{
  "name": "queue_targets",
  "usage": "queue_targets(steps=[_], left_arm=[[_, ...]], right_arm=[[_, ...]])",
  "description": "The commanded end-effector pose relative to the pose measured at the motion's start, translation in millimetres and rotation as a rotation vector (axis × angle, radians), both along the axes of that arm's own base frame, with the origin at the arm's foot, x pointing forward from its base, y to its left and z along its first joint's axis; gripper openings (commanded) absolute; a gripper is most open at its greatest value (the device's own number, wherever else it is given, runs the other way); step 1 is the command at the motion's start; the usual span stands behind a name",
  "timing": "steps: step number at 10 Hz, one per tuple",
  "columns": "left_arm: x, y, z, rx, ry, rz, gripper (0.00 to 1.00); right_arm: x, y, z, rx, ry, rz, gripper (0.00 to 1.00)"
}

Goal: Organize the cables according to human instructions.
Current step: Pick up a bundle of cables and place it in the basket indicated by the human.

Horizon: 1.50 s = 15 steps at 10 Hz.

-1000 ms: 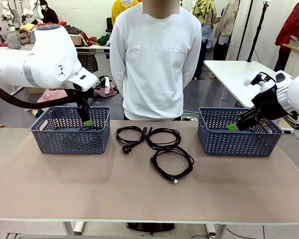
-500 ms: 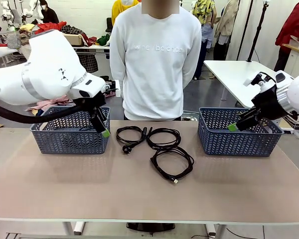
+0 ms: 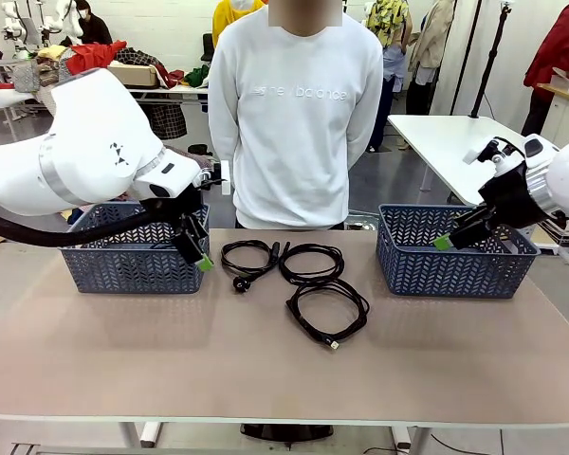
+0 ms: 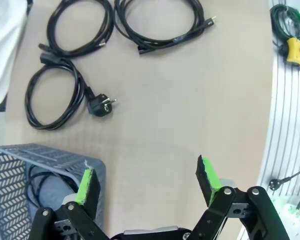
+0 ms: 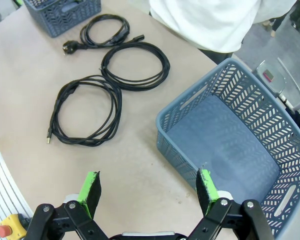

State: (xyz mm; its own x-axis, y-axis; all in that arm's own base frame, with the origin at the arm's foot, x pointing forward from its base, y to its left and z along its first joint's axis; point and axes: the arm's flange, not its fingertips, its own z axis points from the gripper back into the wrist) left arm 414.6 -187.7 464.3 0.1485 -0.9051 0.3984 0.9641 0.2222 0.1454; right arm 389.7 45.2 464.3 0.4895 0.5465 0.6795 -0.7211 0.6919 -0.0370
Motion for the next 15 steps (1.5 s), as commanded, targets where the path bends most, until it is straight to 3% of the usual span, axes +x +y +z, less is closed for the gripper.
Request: queue_targets(steps=[1,15], left_arm=[[0.8,0.7,1.7,-0.001,-0.002,0.002,1.0],[0.8,0.7,1.7,-0.001,-0.002,0.002,1.0]], right_arm=[[1.7,-0.7,-1.3,0.011,-0.001,0.001,1.0],[1.7,-0.7,-1.3,0.011,-0.001,0.001,1.0]])
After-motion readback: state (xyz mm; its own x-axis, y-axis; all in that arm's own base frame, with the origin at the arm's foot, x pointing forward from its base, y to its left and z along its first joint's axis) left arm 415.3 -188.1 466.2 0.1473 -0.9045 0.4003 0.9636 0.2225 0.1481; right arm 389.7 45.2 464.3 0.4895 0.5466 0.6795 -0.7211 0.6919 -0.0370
